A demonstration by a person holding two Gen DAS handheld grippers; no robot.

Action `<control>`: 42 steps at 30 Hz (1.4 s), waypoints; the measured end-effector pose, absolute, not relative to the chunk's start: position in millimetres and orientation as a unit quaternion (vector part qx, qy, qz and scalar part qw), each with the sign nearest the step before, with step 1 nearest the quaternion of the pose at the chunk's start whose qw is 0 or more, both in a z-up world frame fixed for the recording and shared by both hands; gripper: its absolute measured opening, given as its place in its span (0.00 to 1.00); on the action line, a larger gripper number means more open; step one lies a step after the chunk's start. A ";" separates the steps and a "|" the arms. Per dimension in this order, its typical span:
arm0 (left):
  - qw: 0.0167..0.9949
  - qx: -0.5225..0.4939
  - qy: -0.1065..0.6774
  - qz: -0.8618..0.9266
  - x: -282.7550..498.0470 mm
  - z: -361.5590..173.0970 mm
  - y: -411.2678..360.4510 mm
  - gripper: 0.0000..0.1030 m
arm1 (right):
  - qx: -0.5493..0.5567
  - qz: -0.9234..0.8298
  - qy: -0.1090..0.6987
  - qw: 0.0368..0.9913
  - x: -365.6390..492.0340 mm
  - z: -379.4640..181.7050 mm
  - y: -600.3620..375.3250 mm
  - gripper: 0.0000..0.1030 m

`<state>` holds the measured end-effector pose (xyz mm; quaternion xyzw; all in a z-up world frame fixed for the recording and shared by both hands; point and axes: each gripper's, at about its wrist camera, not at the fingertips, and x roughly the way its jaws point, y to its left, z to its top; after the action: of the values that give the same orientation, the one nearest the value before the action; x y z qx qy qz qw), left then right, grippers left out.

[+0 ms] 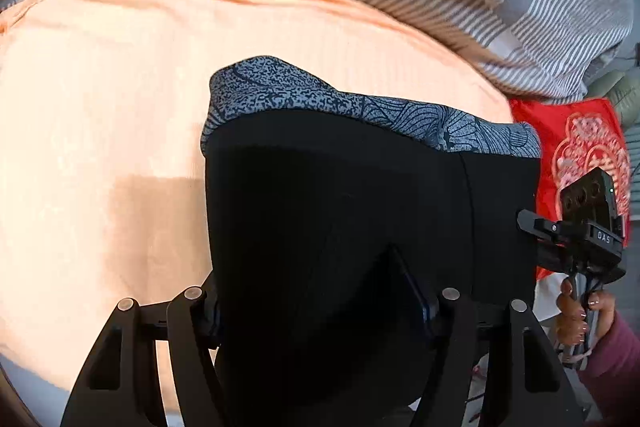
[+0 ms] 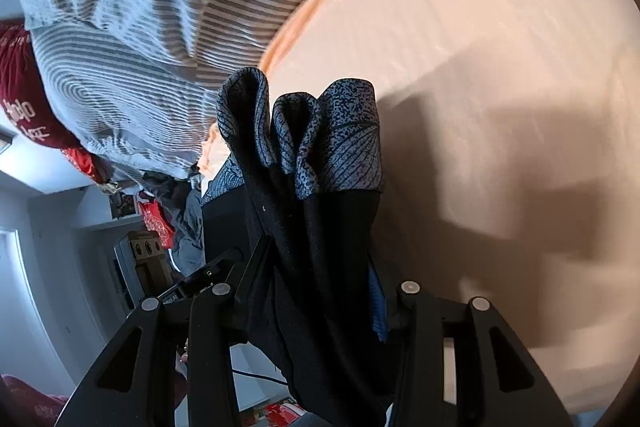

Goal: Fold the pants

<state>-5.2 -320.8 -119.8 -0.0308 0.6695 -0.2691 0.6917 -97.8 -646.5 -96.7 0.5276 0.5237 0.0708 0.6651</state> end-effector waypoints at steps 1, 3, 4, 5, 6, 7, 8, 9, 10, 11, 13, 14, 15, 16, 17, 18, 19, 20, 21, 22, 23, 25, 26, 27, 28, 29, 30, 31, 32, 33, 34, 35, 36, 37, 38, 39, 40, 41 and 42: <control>0.691 -0.026 0.671 -0.267 -7.9 -125.2 -321.4 0.66 | 0.530 0.065 0.526 0.662 -103.3 -102.6 -645.3 0.44; 0.692 -0.017 0.671 -0.264 -13.2 -134.7 -319.3 0.66 | 0.525 0.053 0.532 0.662 -110.8 -112.1 -642.1 0.45; 0.695 -0.016 0.669 -0.264 -14.7 -138.3 -318.0 0.68 | 0.521 0.049 0.535 0.663 -112.9 -115.3 -640.9 0.46; 0.700 -0.015 0.663 -0.264 -14.7 -140.1 -317.4 0.73 | 0.512 0.043 0.539 0.667 -114.4 -117.3 -638.7 0.48; 0.706 -0.014 0.658 -0.262 -15.2 -140.5 -318.1 0.75 | 0.506 0.036 0.538 0.673 -116.6 -116.8 -638.2 0.52; 0.709 -0.010 0.656 -0.259 -15.3 -140.3 -318.4 0.76 | 0.502 0.027 0.538 0.677 -118.3 -115.8 -637.3 0.52; 0.711 -0.008 0.654 -0.257 -15.5 -139.7 -318.0 0.76 | 0.499 0.022 0.538 0.679 -120.4 -115.3 -637.2 0.53; 0.715 -0.003 0.652 -0.253 -16.6 -137.9 -317.4 0.76 | 0.494 0.012 0.540 0.682 -121.8 -113.4 -636.7 0.55; 0.718 0.002 0.650 -0.251 -17.3 -137.6 -315.7 0.76 | 0.484 -0.004 0.543 0.686 -123.7 -110.1 -635.6 0.55; 0.721 0.009 0.647 -0.248 -18.5 -135.5 -314.6 0.76 | 0.479 -0.012 0.546 0.687 -123.6 -108.8 -635.1 0.56; 0.728 0.026 0.643 -0.237 -20.8 -129.2 -312.2 0.76 | 0.448 -0.043 0.561 0.695 -125.7 -99.1 -631.3 0.59; 0.731 0.033 0.641 -0.231 -21.2 -126.0 -310.9 0.76 | 0.433 -0.053 0.568 0.698 -126.6 -95.4 -629.2 0.60; 0.734 0.042 0.640 -0.225 -22.4 -121.4 -310.3 0.76 | 0.414 -0.065 0.576 0.702 -127.4 -90.3 -625.6 0.63; 0.737 0.050 0.637 -0.220 -24.6 -115.6 -309.6 0.76 | 0.395 -0.079 0.582 0.706 -130.3 -83.8 -621.4 0.65; 0.740 0.057 0.635 -0.216 -26.8 -111.0 -308.6 0.76 | 0.388 -0.085 0.585 0.707 -132.6 -81.1 -619.7 0.69; 0.742 0.063 0.632 -0.213 -31.3 -104.6 -305.1 0.76 | 0.381 -0.094 0.587 0.708 -136.0 -76.6 -616.3 0.74; 0.744 0.067 0.631 -0.210 -34.4 -99.8 -304.2 0.79 | 0.376 -0.104 0.587 0.709 -140.7 -71.2 -612.7 0.76; 0.744 0.074 0.632 -0.204 -37.8 -96.4 -303.1 0.88 | 0.373 -0.111 0.587 0.710 -145.2 -67.3 -610.5 0.79; 0.746 0.083 0.632 -0.195 -41.6 -91.1 -302.9 0.92 | 0.370 -0.117 0.586 0.712 -150.1 -61.7 -606.9 0.79; 0.749 0.087 0.628 -0.190 -45.9 -86.4 -302.0 0.93 | 0.365 -0.125 0.584 0.714 -155.2 -55.2 -601.7 0.79; 0.752 0.090 0.626 -0.186 -50.3 -82.9 -301.4 0.93 | 0.360 -0.130 0.582 0.718 -159.9 -48.7 -595.7 0.80; 0.751 0.104 0.626 -0.184 -60.2 -75.1 -294.0 0.93 | 0.347 -0.138 0.582 0.723 -166.1 -39.3 -584.5 0.82; 0.750 0.108 0.626 -0.183 -64.3 -72.8 -293.1 0.97 | 0.340 -0.140 0.582 0.726 -168.2 -34.8 -579.4 0.83; 0.747 0.112 0.629 -0.181 -69.4 -70.6 -292.8 1.00 | 0.328 -0.143 0.582 0.730 -170.8 -28.6 -571.0 0.83; 0.746 0.115 0.630 -0.183 -73.3 -68.6 -292.3 1.00 | 0.318 -0.145 0.583 0.733 -172.1 -23.7 -564.6 0.83; 0.745 0.118 0.631 -0.183 -75.6 -66.8 -292.2 0.99 | 0.311 -0.148 0.583 0.736 -173.5 -20.1 -560.1 0.84; 0.743 0.121 0.633 -0.182 -80.6 -64.8 -289.1 0.99 | 0.300 -0.151 0.584 0.739 -174.3 -15.4 -553.8 0.85; 0.740 0.123 0.635 -0.183 -84.3 -64.0 -289.7 0.99 | 0.287 -0.155 0.584 0.743 -175.2 -9.8 -546.8 0.87; 0.739 0.126 0.636 -0.184 -88.5 -62.8 -290.5 0.99 | 0.279 -0.158 0.583 0.746 -175.9 -5.5 -541.9 0.95; 0.739 0.130 0.635 -0.182 -92.5 -61.2 -291.7 0.99 | 0.266 -0.162 0.581 0.752 -177.3 1.8 -534.0 1.00; 0.739 0.135 0.634 -0.183 -95.9 -59.2 -292.0 0.99 | 0.259 -0.165 0.579 0.755 -178.6 6.1 -529.8 1.00; 0.739 0.138 0.633 -0.186 -99.7 -55.6 -292.0 1.00 | 0.249 -0.170 0.577 0.759 -180.6 11.8 -523.6 1.00; 0.739 0.141 0.631 -0.189 -103.8 -50.3 -291.2 1.00 | 0.244 -0.173 0.576 0.760 -180.9 15.9 -519.6 1.00; 0.740 0.143 0.629 -0.190 -106.8 -47.0 -290.5 0.99 | 0.238 -0.179 0.575 0.762 -182.2 21.0 -514.9 1.00; 0.742 0.144 0.626 -0.192 -109.3 -43.2 -289.8 0.99 | 0.236 -0.182 0.575 0.762 -182.5 24.4 -511.9 1.00; 0.745 0.146 0.622 -0.194 -113.0 -37.9 -288.8 0.99 | 0.234 -0.183 0.575 0.762 -182.8 28.0 -508.6 1.00; 0.747 0.148 0.618 -0.195 -116.1 -33.9 -287.9 1.00 | 0.233 -0.182 0.576 0.762 -183.2 31.8 -504.8 1.00; 0.749 0.150 0.616 -0.195 -118.9 -30.6 -286.8 1.00 | 0.230 -0.182 0.576 0.763 -183.0 34.8 -502.3 1.00; 0.749 0.150 0.615 -0.195 -121.0 -27.6 -285.1 1.00 | 0.223 -0.183 0.578 0.763 -183.5 38.2 -498.8 1.00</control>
<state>-121.0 -285.1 -27.6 0.1495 0.6152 -0.1951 0.7491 -183.5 -498.8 38.2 0.2235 0.5781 -0.1833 0.7631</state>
